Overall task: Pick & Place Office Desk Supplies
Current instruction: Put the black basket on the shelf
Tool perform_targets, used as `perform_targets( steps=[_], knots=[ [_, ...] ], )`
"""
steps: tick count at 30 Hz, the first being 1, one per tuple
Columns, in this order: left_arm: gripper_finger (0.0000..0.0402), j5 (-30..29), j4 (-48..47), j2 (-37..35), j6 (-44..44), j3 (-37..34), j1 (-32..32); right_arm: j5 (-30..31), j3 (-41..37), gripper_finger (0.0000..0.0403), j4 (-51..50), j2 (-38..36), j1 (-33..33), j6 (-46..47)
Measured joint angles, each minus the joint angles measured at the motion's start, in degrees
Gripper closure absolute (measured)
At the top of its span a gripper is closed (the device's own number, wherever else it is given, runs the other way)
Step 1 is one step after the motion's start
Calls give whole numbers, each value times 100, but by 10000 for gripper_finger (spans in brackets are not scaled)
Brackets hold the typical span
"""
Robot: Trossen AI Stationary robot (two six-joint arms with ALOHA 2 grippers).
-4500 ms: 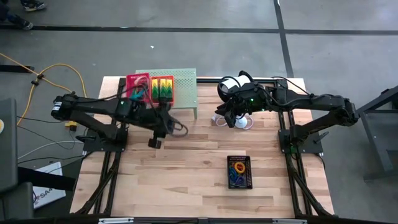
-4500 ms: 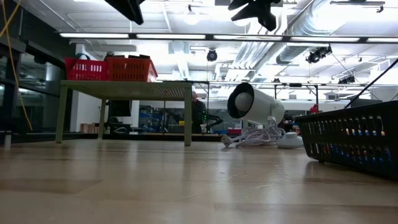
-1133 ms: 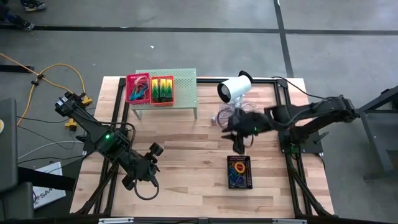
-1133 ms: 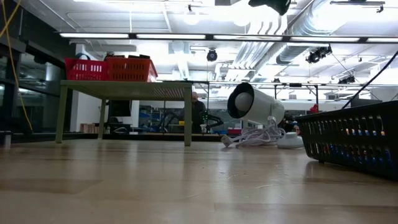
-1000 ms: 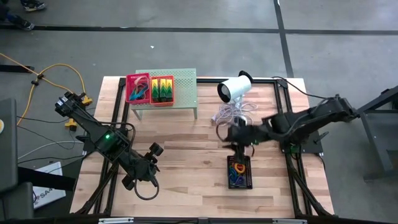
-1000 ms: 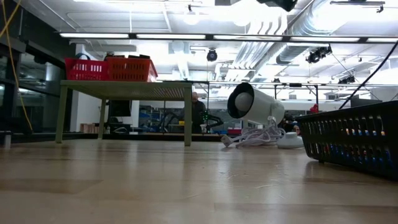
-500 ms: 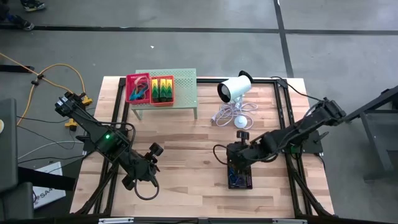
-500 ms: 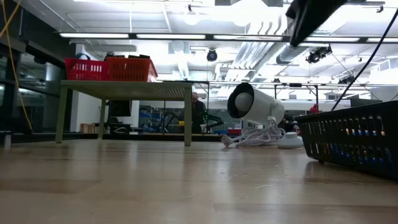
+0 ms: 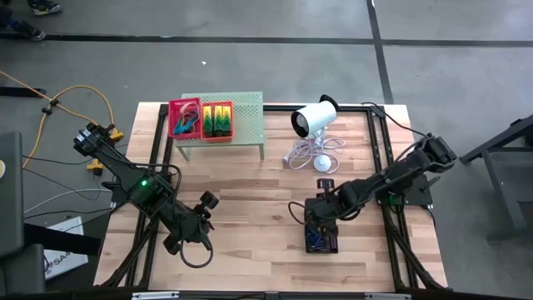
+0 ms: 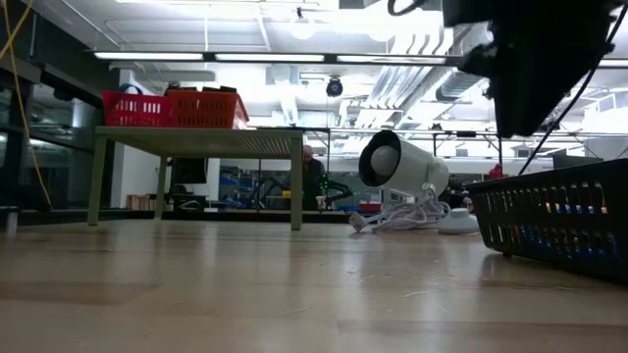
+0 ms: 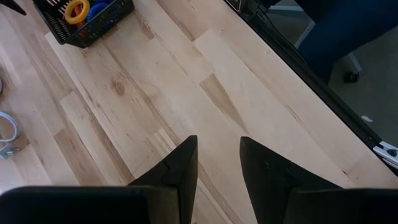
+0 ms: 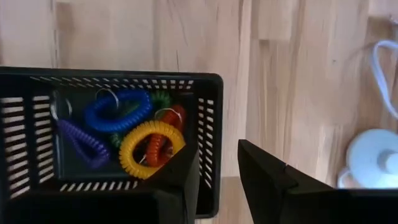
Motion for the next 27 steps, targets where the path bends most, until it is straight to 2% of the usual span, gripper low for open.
perform_targets(
  steps=[8,18,27],
  knots=[
    [289,2,-1,0,0,0,0,-604,-536,304,571,-4,-272,-50],
    [289,1,-2,0,0,0,0,-734,-743,304,838,-4,-560,-263],
    [289,2,-2,0,0,0,0,-732,-743,304,991,-7,-569,-345]
  ],
)
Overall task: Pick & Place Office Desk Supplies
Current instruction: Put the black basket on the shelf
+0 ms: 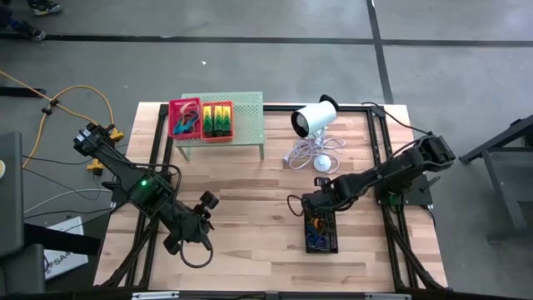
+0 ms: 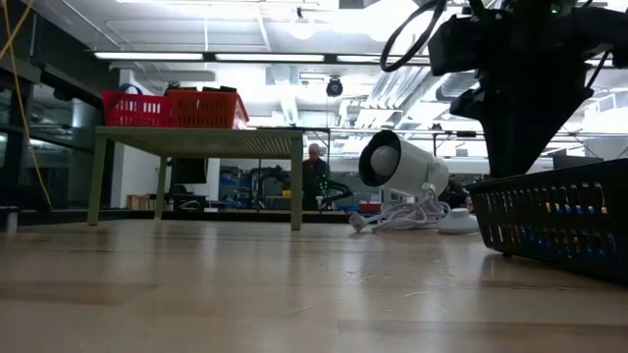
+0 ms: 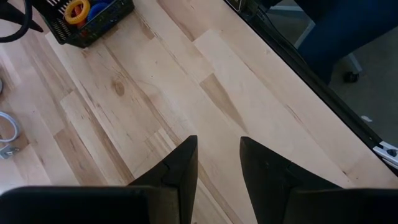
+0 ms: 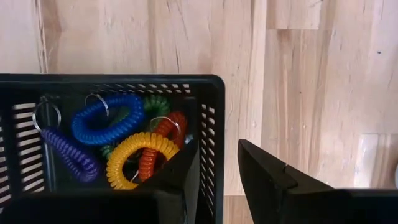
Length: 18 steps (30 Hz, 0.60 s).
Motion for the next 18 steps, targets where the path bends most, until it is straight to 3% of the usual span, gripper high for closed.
perform_targets(
  steps=[18],
  knots=[
    [289,0,2,0,0,0,0,-275,-785,304,910,44,-146,278]
  ],
)
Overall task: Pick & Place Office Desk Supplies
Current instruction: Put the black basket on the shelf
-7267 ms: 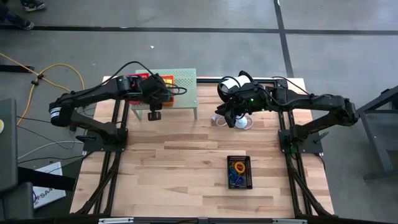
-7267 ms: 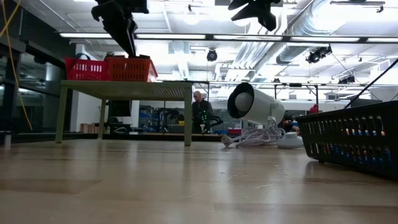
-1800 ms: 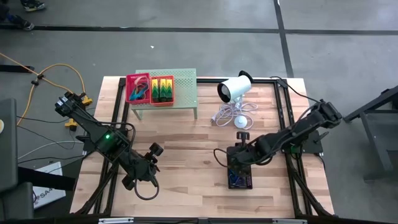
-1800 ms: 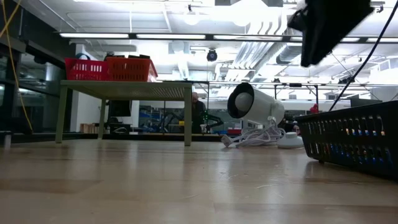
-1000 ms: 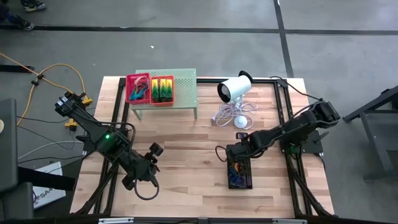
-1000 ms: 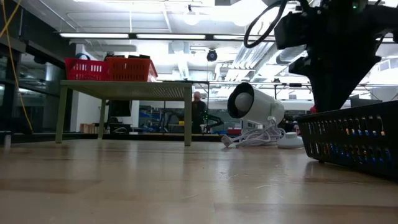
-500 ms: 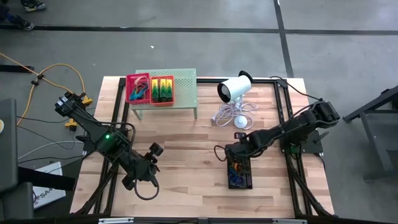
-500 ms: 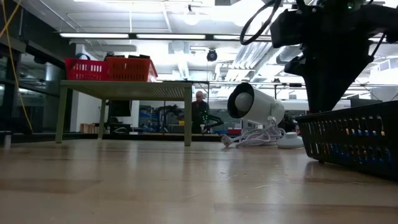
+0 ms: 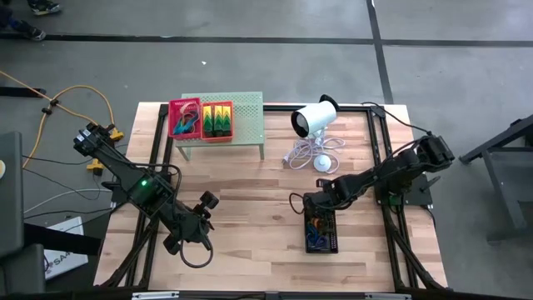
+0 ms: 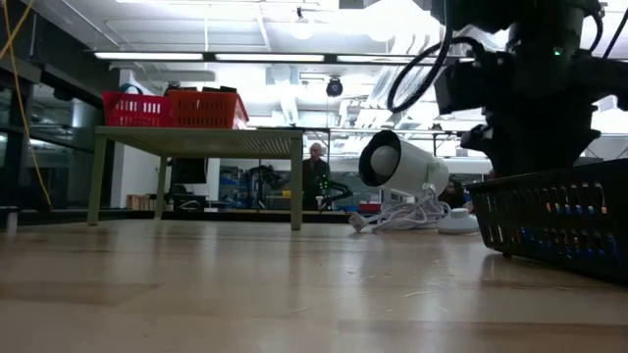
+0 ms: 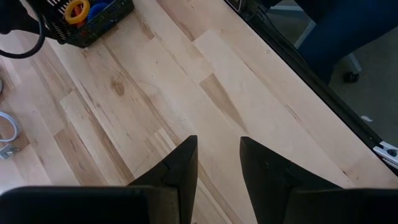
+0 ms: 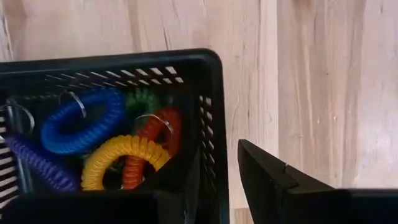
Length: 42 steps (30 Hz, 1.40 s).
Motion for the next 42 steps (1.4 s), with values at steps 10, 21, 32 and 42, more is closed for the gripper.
perform_targets(
  steps=[10,21,32,42],
  knots=[
    [289,-1,-2,0,0,0,0,-3,-266,304,246,0,-4,18],
    [289,0,0,0,0,0,-1,-154,-266,337,224,0,-4,0],
    [289,-2,-2,0,0,0,-2,-335,-266,398,227,0,-4,11],
    [289,0,0,0,0,0,0,-766,-266,400,416,-56,-215,659]
  ],
)
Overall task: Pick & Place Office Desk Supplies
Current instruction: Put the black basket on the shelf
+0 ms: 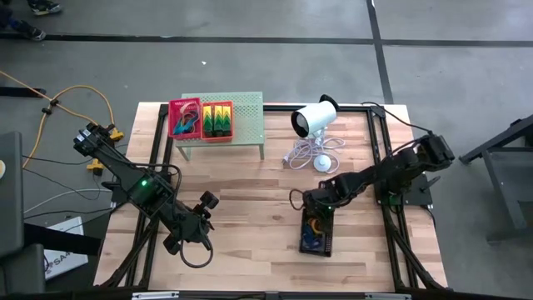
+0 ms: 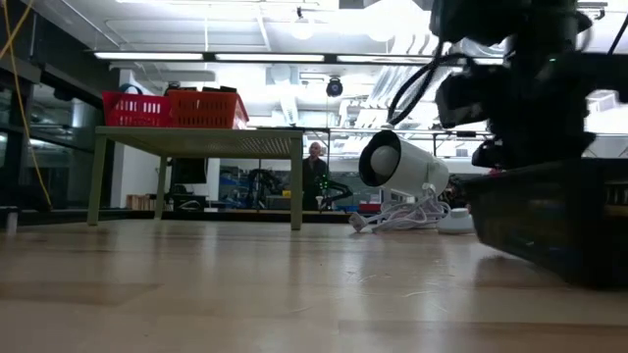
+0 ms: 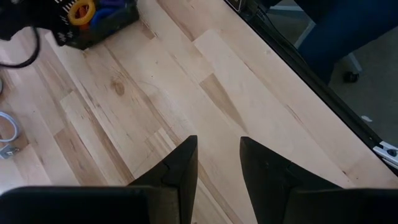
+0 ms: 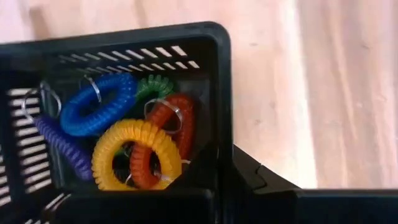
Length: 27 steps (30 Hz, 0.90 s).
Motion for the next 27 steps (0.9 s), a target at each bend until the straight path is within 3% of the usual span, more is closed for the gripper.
perform_targets(
  steps=[7,12,18,27],
  knots=[
    [289,0,0,0,0,0,-2,-127,0,400,271,-104,-334,1148],
    [289,0,0,0,0,0,-1,-578,2,400,1026,-161,-641,1637],
    [289,0,0,0,0,0,0,-675,10,400,1825,-169,-997,2146],
    [289,0,0,0,0,0,-2,404,326,400,1834,-169,-1556,2241]
  ],
)
